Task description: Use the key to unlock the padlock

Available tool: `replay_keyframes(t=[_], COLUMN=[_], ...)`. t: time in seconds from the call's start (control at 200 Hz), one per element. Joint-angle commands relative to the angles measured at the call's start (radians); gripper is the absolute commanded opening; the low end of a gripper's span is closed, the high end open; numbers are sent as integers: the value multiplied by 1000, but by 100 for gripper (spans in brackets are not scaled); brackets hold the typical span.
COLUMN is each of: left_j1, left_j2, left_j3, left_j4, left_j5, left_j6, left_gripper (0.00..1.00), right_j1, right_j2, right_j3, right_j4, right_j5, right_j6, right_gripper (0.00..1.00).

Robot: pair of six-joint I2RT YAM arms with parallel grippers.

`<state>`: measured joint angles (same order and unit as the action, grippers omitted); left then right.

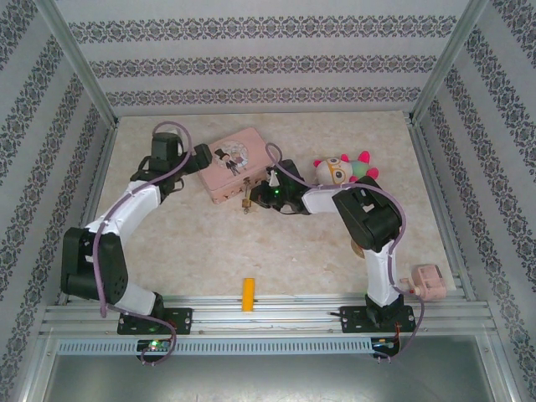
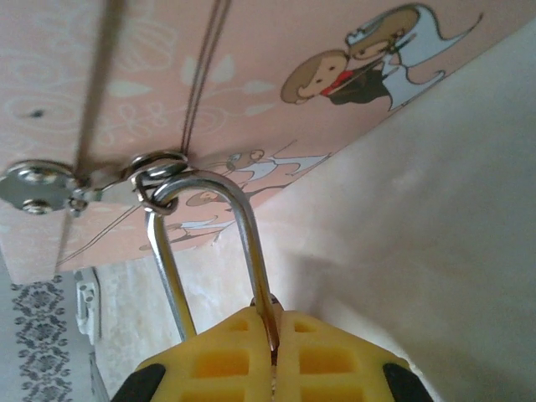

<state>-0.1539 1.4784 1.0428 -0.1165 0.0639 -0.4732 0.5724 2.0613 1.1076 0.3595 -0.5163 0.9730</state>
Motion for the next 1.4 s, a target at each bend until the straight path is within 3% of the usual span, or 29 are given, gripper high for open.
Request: replay_keyframes(t=[0.0,0.33,1.099,1.394], left_j1=[-49,-76,-76,-76], left_j2=[-11,37,121,113], left_j3=[-31,-53,-18,-26], left_j4=[-98,-133,-199,-196], left_j5=[-75,-119,-126,-124], left_j6=[25,52,70,62], left_gripper=[99,99,99,99], right_j1=[10,6,11,7], right_j2=[-5,-18,41,51], right_j3=[-42,-69,-129,-154], right_j4=[60,92,444,495], right_j5=[21,62,124,160], right_j6=[88,113,376,410], right_gripper=[0,0,0,0])
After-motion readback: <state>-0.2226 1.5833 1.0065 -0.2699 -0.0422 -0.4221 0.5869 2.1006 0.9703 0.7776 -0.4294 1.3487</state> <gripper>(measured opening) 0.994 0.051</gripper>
